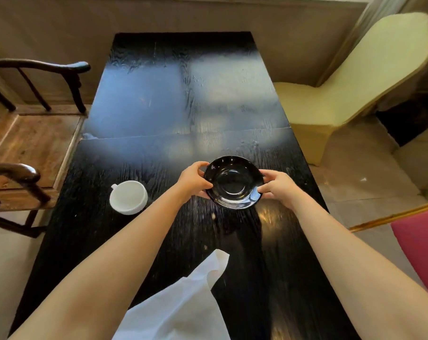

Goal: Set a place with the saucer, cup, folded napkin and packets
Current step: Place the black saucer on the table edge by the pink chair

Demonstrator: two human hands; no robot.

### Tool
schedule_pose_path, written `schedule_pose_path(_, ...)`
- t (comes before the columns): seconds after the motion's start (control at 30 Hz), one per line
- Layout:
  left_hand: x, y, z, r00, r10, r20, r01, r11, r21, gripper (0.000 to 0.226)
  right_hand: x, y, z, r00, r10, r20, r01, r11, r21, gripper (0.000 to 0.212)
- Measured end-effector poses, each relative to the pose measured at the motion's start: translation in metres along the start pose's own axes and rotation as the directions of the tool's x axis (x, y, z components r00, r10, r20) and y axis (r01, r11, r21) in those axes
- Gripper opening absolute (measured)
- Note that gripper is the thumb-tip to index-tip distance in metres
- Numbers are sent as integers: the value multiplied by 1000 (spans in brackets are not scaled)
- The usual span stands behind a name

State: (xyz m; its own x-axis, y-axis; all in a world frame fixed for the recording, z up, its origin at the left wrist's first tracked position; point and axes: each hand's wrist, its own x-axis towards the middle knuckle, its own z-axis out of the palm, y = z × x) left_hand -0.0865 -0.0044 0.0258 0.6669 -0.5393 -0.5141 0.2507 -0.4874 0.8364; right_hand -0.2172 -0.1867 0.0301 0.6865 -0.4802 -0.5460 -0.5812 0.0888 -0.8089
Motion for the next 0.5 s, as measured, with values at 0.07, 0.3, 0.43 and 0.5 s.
schedule_pose_path(0.07,-11,6,13,999,16,40,-15,1000,-13,65,-19,4,-15,1000,4,-21,-4,1000,16,65)
schedule_pose_path(0.3,-59,1,79,988,33,150,-31,999,-16,64,-101,39,-74,998,58,-32,-54,992,111,58)
schedule_pose_path(0.43,-91,-20,128,982,16,189,-5,998,-57,63,-143,73,-107,994,97,-43,-92,990,109,56)
schedule_pose_path(0.5,-106,-35,155,982,7,191,5,998,-62,63,-163,95,-119,989,128,-76,-118,986,116,54)
